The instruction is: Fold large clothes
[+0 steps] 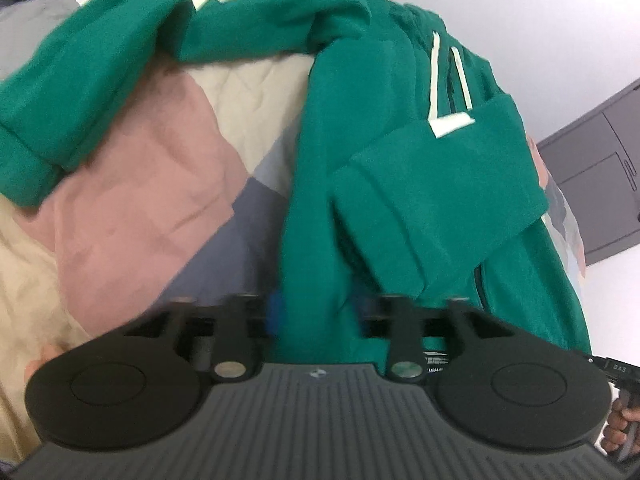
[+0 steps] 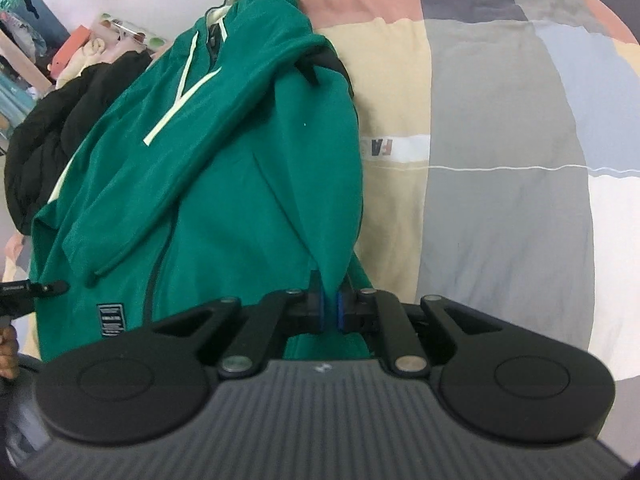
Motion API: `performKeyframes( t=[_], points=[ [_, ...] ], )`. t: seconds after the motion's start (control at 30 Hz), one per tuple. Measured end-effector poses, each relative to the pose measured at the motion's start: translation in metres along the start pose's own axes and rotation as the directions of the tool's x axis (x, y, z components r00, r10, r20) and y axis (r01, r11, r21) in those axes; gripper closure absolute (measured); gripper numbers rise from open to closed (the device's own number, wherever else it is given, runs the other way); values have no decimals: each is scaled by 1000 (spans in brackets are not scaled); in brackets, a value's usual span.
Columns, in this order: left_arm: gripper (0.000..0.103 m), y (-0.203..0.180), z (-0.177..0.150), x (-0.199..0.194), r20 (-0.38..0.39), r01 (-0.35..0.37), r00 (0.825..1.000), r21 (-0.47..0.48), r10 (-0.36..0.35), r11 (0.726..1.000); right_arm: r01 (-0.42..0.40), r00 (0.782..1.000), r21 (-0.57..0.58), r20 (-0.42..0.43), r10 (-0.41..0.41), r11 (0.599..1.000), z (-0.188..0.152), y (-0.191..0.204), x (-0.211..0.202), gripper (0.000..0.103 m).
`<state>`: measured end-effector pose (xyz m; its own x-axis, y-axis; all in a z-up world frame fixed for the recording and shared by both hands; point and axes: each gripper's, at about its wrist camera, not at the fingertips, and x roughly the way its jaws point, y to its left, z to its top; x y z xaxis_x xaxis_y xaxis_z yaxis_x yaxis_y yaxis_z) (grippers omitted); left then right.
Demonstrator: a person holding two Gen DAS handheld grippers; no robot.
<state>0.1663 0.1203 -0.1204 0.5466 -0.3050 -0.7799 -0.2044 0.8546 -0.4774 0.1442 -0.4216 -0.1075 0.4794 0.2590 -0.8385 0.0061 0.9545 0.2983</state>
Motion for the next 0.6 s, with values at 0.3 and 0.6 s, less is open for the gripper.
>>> performKeyframes(
  t=[0.3, 0.6],
  points=[
    [27, 10, 23, -21, 155, 82, 986, -100, -66, 992, 44, 997, -103, 71, -37, 994, 28, 53, -20, 40],
    [27, 47, 60, -16, 250, 131, 966, -273, -61, 953, -14, 980, -233, 190, 60, 972, 43, 144, -8, 40]
  ],
)
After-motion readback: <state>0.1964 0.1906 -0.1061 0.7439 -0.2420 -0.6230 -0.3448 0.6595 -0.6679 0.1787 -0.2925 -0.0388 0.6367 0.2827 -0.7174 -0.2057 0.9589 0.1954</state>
